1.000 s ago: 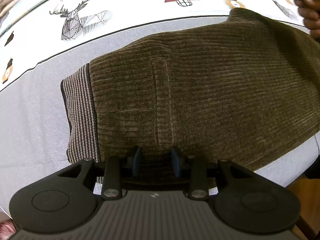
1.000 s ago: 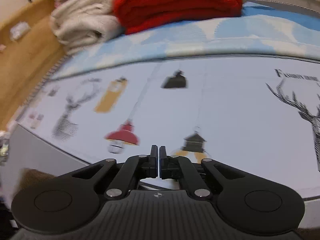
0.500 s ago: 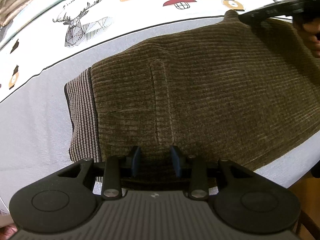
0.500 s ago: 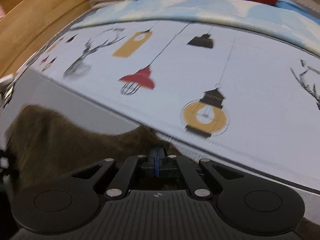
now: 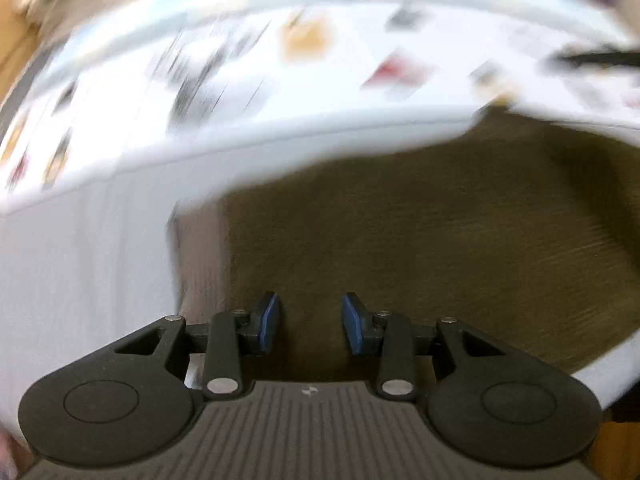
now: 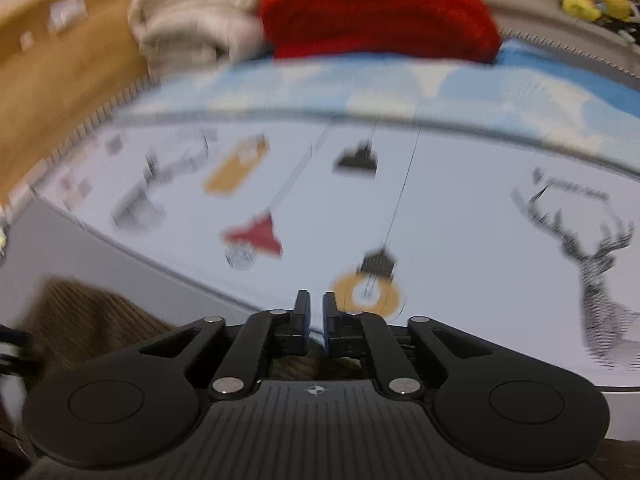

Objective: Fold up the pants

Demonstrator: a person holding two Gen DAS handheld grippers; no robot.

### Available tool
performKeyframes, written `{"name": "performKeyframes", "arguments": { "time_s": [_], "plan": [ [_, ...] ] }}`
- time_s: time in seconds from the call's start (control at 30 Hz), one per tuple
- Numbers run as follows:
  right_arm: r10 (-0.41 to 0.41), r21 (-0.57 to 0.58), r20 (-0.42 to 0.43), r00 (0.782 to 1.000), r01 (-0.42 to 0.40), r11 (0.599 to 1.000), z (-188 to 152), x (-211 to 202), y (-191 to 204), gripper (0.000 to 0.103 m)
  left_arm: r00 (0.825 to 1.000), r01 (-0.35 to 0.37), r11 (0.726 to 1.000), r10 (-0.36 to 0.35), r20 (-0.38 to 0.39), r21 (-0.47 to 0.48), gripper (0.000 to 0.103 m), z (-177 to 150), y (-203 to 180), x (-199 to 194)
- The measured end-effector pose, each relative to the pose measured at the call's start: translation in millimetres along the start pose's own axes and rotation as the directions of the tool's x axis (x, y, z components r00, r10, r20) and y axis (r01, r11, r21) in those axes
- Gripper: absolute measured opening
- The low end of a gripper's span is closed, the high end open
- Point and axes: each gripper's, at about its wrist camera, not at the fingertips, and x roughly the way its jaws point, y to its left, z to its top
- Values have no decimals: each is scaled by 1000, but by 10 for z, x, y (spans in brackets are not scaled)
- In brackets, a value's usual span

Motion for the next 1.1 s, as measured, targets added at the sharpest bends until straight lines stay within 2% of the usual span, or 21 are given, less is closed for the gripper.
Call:
{"name": "performKeyframes", "arguments": {
  "time_s": [0.03, 0.07, 0.1, 0.2, 0.33, 0.5, 0.63, 0.73, 0.83, 0.93, 0.97, 1.03, 1.1],
  "plan": [
    [-10, 5, 25, 1000, 10, 1000, 22, -158, -47, 27, 997, -38, 999, 38, -71, 5, 32, -37, 22, 116],
    [-29, 20, 52, 998, 28, 999, 37, -346, -118, 31, 997, -44, 998, 46, -68, 34, 32, -51, -3, 115],
    [-50, 44, 74, 996, 47, 998, 38, -520, -209, 35, 998, -45, 998, 47, -43, 45, 32, -39, -35, 68],
    [-115, 155, 126, 985, 95, 983, -17, -1003, -512, 35, 999, -16, 999, 14, 50, 48, 35, -19, -122, -143],
    [-220, 302, 167, 961, 163, 939, -317, -1596, -966, 37, 990, 14, 999, -20, 137, 41, 39, 55, -296, -355],
    [-358, 430, 127, 925, 274, 861, -879, -2068, -1399, 37, 976, 22, 997, -37, 214, 74, 48, 173, -621, -560],
    [-466, 437, 100, 879, 382, 814, -1351, -2363, -1624, 37, 965, 27, 995, -50, 258, 92, 53, 296, -949, -646],
    [-528, 470, 101, 843, 427, 773, -1692, -2575, -1798, 37, 960, 35, 993, -64, 274, 111, 57, 358, -1164, -699],
    [-557, 534, 19, 830, 463, 708, -2061, -2738, -2061, 37, 953, 37, 991, -73, 294, 128, 58, 414, -1336, -716],
    [-627, 524, 10, 779, 530, 666, -2283, -2925, -2217, 37, 944, 50, 992, -84, 320, 114, 58, 424, -1448, -795],
    [-637, 536, -3, 771, 539, 650, -2340, -2957, -2263, 37, 941, 67, 993, -95, 326, 95, 58, 427, -1462, -829],
    [-636, 593, -39, 771, 530, 606, -2491, -3018, -2409, 37, 943, 97, 994, -110, 314, 57, 58, 441, -1495, -912],
    [-631, 640, -43, 775, 506, 578, -2572, -3069, -2481, 37, 944, 77, 996, -91, 318, 54, 58, 456, -1580, -1035]
  ]
}}
